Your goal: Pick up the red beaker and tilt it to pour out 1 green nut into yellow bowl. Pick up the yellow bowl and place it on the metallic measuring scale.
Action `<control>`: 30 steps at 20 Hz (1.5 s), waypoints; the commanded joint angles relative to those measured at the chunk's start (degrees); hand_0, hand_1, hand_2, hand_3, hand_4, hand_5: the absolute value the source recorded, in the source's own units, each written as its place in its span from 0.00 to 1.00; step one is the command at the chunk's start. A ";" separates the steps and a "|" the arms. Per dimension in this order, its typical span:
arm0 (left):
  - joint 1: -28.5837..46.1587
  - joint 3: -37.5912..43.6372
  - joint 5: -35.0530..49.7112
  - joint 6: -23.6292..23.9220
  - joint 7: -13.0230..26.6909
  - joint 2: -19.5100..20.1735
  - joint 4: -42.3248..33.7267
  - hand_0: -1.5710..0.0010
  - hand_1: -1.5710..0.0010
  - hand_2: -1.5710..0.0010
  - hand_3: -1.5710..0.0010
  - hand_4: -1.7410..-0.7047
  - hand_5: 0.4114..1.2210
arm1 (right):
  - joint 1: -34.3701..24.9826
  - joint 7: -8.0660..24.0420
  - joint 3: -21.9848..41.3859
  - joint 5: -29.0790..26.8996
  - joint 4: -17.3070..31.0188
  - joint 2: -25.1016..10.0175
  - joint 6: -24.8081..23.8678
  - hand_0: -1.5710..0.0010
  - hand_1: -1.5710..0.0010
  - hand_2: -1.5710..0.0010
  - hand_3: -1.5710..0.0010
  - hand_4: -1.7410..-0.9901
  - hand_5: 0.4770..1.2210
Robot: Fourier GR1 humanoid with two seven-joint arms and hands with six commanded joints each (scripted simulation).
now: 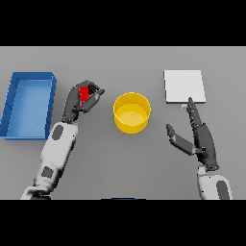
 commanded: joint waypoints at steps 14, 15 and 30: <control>0.72 0.62 7.60 -6.52 1.57 1.58 -8.09 0.02 0.02 0.02 0.02 0.03 0.89 | 0.13 -1.37 -0.23 0.00 -0.31 -0.56 0.13 1.00 1.00 1.00 1.00 0.68 0.23; 0.19 -0.39 7.16 -6.88 2.89 1.93 -9.34 0.01 0.01 0.01 0.02 0.03 0.89 | -0.44 -0.72 -0.38 0.04 0.03 -0.52 -0.06 1.00 1.00 1.00 1.00 0.68 0.23; -5.62 -18.21 -10.11 -9.99 14.93 12.84 -14.51 0.00 0.00 0.00 0.00 0.00 0.88 | 0.34 -1.32 0.95 3.08 -0.64 -1.05 -0.68 1.00 1.00 1.00 1.00 0.74 0.25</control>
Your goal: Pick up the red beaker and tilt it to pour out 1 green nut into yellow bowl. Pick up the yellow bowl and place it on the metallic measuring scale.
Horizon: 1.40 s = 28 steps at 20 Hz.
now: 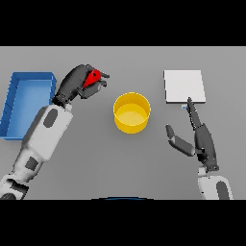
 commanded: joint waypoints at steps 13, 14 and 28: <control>-15.03 -24.01 -22.99 -12.13 5.71 5.40 5.25 0.00 0.00 0.00 0.12 0.03 0.99 | 0.42 1.81 -0.44 -2.11 -0.23 1.24 0.48 1.00 1.00 1.00 1.00 0.73 0.26; -16.63 -25.74 -24.62 -13.90 5.68 5.59 5.36 0.00 0.00 0.00 0.13 0.03 0.99 | 0.46 1.74 -0.49 -2.90 -0.02 1.71 0.79 1.00 1.00 1.00 1.00 0.73 0.25; -28.96 -42.54 -41.13 -18.13 -6.54 5.01 12.10 0.00 0.00 0.00 0.02 0.00 1.00 | 0.82 -0.48 -0.44 -0.81 0.57 2.51 -1.60 1.00 1.00 1.00 1.00 0.77 0.12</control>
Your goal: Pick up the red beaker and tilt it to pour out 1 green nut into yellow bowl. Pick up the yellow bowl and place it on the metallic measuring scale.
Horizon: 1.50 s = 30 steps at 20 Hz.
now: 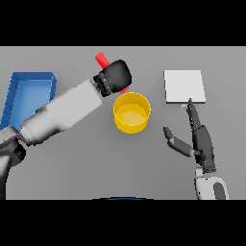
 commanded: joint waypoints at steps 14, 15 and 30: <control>-10.02 -11.91 -13.12 2.85 -6.01 -3.27 5.18 0.00 0.00 0.00 0.00 0.01 1.00 | 0.52 -0.38 0.04 -0.09 -1.29 0.18 -0.25 1.00 1.00 1.00 1.00 0.81 0.13; -12.00 -11.70 -13.30 2.60 -6.63 -4.08 6.11 0.00 0.00 0.00 0.00 0.01 1.00 | -0.03 0.16 -0.23 -0.13 -0.86 0.11 -0.38 1.00 1.00 1.00 1.00 0.80 0.13; -26.66 29.92 15.90 1.45 2.11 12.77 31.57 0.00 0.00 0.00 0.03 0.00 1.00 | -1.74 -1.08 -0.30 -2.86 0.05 -0.81 2.46 1.00 1.00 1.00 1.00 0.83 0.14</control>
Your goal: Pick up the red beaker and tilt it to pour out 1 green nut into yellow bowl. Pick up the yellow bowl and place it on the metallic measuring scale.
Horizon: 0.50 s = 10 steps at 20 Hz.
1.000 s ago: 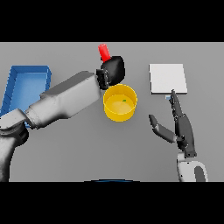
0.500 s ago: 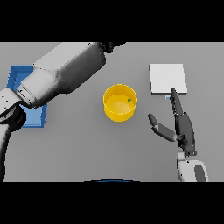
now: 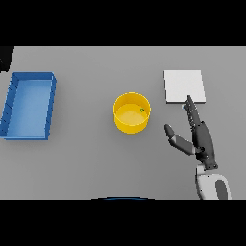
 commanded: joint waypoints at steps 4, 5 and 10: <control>6.81 10.79 11.01 4.85 3.38 4.39 2.86 0.00 0.00 0.00 0.01 0.00 1.00 | -0.70 0.43 1.27 2.63 0.63 0.14 -0.98 1.00 1.00 1.00 1.00 0.82 0.17; 9.48 12.46 13.12 6.90 5.93 4.84 2.70 0.00 0.00 0.00 0.01 0.00 1.00 | -0.78 0.47 1.04 2.47 0.48 -0.30 -0.78 1.00 1.00 1.00 1.00 0.81 0.18; 22.09 19.09 22.23 16.68 14.72 5.68 -1.30 0.00 0.00 0.00 0.00 0.00 1.00 | -1.31 0.47 1.31 2.49 1.39 -0.56 -0.17 1.00 1.00 1.00 1.00 0.81 0.22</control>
